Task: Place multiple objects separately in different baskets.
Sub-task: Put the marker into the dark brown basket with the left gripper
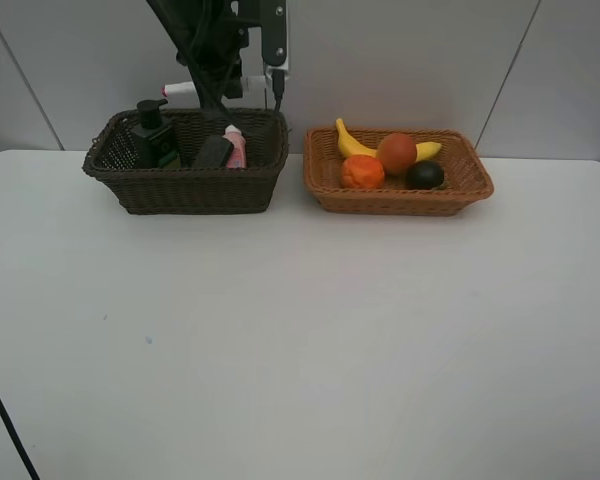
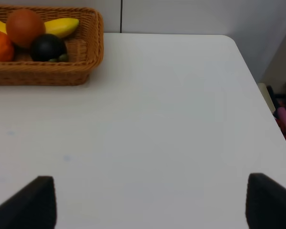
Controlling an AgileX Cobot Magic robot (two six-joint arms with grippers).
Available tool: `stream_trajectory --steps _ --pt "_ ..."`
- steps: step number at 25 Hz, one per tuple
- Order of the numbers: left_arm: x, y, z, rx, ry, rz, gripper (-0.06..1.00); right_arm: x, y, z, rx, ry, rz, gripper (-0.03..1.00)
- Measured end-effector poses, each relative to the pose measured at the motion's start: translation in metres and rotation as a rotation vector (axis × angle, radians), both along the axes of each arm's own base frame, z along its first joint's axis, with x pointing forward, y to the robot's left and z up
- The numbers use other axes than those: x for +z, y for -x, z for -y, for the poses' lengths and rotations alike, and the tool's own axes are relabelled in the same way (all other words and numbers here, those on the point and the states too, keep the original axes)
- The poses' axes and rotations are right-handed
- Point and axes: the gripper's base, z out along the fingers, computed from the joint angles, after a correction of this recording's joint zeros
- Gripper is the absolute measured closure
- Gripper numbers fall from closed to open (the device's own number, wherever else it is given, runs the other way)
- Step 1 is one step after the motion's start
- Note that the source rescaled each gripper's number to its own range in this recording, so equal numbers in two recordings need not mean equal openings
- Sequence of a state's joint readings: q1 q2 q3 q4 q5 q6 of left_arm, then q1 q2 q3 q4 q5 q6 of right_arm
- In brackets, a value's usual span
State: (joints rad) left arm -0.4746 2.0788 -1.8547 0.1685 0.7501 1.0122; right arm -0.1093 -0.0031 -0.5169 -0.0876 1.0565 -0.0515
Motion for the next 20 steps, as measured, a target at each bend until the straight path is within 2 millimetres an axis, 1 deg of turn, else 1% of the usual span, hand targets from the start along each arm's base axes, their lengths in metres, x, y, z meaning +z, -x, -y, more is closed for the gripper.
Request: stream_trajectory --steps 1,7,10,14,20 --pt "-0.006 -0.004 -0.001 0.009 0.0 -0.007 0.92 0.0 0.0 0.0 0.0 0.0 0.0 -0.03" --pt "-0.06 -0.03 -0.008 0.078 0.025 -0.034 0.92 0.0 0.0 0.0 0.0 0.0 0.0 -0.03" --pt "-0.078 -0.037 -0.007 0.09 0.037 -0.03 0.92 0.0 0.0 0.0 0.0 0.0 0.0 -0.03" --pt "-0.088 -0.04 -0.009 0.102 0.035 -0.045 0.92 0.0 0.0 0.0 0.0 0.0 0.0 -0.03" --pt "-0.088 -0.041 -0.012 0.109 0.032 -0.046 0.92 0.0 0.0 0.0 0.0 0.0 0.0 -0.03"
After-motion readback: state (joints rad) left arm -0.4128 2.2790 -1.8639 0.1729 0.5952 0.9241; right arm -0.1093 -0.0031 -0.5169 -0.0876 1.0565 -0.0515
